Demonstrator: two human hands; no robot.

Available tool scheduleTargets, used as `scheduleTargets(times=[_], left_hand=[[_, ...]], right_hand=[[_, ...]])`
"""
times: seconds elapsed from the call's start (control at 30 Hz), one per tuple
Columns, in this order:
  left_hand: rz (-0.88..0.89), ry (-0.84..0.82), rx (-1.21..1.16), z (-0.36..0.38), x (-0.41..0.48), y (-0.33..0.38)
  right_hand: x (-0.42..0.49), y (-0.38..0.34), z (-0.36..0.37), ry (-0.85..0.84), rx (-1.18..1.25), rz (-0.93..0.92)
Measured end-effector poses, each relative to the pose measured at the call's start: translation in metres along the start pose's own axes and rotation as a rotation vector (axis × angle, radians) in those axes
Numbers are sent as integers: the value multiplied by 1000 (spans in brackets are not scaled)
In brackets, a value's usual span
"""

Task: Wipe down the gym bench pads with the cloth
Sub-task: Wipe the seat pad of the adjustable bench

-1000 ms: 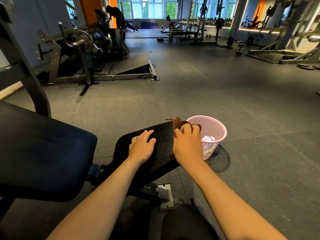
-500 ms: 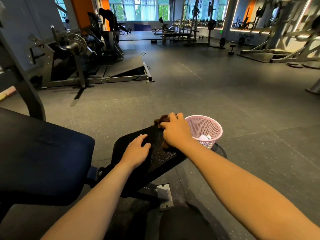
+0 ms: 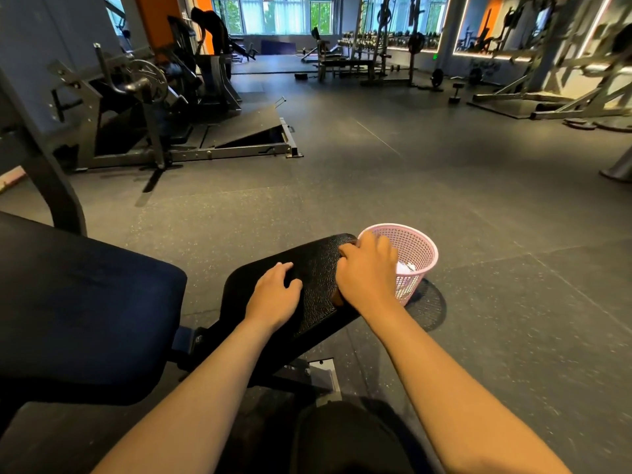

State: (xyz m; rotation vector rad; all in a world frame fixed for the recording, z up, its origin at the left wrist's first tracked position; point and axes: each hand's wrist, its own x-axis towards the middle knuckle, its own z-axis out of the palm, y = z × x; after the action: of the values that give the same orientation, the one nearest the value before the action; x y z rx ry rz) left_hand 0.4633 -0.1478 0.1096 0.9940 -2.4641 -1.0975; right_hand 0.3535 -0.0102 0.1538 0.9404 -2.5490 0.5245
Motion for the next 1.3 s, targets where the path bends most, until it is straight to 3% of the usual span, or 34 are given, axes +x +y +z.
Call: scheduleTargets(times=[0.13, 0.27, 0.5, 0.6, 0.67, 0.8, 0.93, 1.03, 1.1, 1.3], left_hand=[[-11, -9, 21, 1, 1, -2], [-5, -31, 30, -4, 5, -3], [51, -33, -59, -4, -6, -6], [73, -53, -105, -15, -16, -17], [70, -17, -40, -23, -23, -38], [-166, 65, 58, -26, -45, -92], [-268, -12, 6, -14, -63, -115], [-334, -32, -86, -10, -67, -114], [-340, -36, -142, -12, -70, -107], [-352, -71, -268, -18, -81, -98]], right_hand=[[38, -21, 10, -240, -51, -170], [58, -14, 11, -410, 18, -29], [4, 10, -6, -168, 103, 194], [-17, -2, -3, -37, -67, 60], [-18, -16, 1, -47, -133, -21], [-11, -53, 13, -213, -195, -180], [-24, -90, 35, -361, -205, -539], [-31, -96, 41, -460, -159, -680], [-27, -84, 34, -416, -145, -658], [-2, -42, 10, -298, -128, -245]])
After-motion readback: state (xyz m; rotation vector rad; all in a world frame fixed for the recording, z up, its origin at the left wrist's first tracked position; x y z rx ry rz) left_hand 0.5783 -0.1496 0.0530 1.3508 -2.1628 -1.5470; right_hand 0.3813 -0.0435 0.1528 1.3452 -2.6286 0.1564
